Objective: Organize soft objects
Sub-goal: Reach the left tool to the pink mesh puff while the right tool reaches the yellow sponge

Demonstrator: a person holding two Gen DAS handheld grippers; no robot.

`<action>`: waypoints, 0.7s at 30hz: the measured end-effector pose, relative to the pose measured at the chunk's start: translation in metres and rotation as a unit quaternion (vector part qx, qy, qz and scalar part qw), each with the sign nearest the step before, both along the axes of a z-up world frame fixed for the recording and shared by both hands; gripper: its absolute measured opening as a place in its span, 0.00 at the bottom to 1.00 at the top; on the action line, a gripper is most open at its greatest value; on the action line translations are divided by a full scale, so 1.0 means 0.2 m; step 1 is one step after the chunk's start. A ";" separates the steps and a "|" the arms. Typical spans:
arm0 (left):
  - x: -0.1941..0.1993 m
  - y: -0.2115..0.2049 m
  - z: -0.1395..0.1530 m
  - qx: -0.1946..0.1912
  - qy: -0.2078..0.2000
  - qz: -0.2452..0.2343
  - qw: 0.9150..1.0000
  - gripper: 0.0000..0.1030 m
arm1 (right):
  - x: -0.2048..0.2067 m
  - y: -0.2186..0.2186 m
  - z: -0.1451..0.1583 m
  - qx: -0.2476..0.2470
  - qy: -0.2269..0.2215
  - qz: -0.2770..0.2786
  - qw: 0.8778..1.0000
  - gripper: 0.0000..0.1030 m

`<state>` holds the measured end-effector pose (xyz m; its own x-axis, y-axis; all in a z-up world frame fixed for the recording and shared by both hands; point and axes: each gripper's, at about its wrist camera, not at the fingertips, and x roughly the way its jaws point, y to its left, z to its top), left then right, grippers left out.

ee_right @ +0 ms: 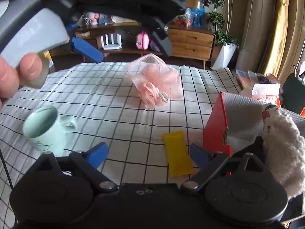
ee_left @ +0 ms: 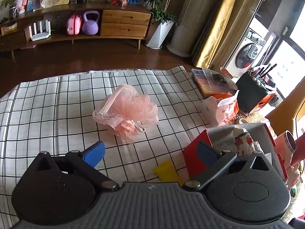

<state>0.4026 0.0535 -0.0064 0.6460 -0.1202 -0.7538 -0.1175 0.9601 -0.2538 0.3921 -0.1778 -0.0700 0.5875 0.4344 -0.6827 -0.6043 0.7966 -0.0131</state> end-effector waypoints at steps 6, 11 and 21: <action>0.20 0.00 -0.12 -0.001 0.028 0.010 1.000 1.00 | 0.11 0.10 -0.10 -0.032 0.003 -0.009 0.999 0.91; 0.33 0.03 -0.23 -0.001 0.048 0.028 0.998 1.00 | 0.17 0.20 -0.17 -0.057 0.014 0.001 0.998 0.90; 0.53 0.06 -0.39 0.008 0.071 0.038 0.997 1.00 | 0.28 0.23 -0.30 -0.044 0.032 -0.024 0.998 0.83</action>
